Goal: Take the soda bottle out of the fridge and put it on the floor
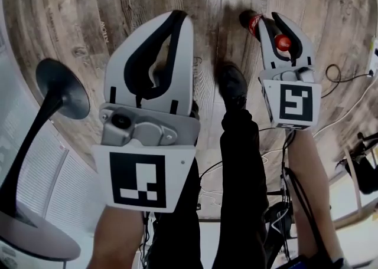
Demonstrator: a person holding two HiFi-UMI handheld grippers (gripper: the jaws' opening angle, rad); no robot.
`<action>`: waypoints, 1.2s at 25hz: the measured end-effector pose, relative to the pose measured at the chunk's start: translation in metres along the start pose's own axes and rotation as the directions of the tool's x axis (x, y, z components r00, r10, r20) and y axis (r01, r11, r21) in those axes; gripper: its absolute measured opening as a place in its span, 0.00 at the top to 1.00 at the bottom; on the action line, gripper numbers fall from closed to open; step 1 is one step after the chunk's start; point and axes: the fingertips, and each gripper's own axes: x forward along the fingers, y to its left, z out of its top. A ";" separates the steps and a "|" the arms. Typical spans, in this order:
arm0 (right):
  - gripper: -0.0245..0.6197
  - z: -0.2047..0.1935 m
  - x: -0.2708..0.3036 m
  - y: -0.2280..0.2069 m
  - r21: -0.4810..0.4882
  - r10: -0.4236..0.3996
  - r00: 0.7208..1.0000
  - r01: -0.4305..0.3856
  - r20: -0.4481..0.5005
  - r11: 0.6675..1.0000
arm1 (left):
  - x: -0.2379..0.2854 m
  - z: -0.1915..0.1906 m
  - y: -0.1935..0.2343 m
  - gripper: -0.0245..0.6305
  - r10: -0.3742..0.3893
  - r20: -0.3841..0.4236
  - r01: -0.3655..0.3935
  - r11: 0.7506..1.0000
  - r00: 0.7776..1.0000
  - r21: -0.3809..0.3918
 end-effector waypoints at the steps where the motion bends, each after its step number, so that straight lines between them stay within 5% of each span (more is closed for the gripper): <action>1: 0.81 0.001 0.001 0.002 -0.011 0.007 1.000 -0.007 0.002 1.000 | 0.000 0.000 0.000 0.94 -0.001 0.001 0.001 1.000 1.000 -0.002; 6: 0.77 0.005 0.007 0.019 -0.075 0.076 0.997 -0.075 0.008 0.994 | -0.004 0.002 0.000 0.94 0.000 0.003 0.000 1.000 1.000 -0.013; 12: 0.65 0.008 0.004 0.019 -0.024 0.067 0.997 -0.068 -0.037 0.997 | -0.009 0.017 -0.001 0.94 -0.002 0.029 0.002 1.000 1.000 -0.007; 18: 0.63 0.030 -0.002 0.015 -0.039 0.066 0.998 -0.066 0.006 0.997 | -0.018 0.032 0.003 0.94 0.009 0.055 -0.009 1.000 0.998 -0.009; 24: 0.64 0.078 -0.017 0.014 -0.088 0.070 0.989 -0.059 0.131 0.994 | -0.030 0.059 0.012 0.94 0.036 0.088 -0.035 0.999 0.995 -0.017; 30: 0.68 0.175 -0.058 0.002 -0.053 0.025 0.962 -0.011 0.272 0.999 | -0.051 0.133 0.027 0.94 0.073 0.173 -0.075 0.997 0.982 0.002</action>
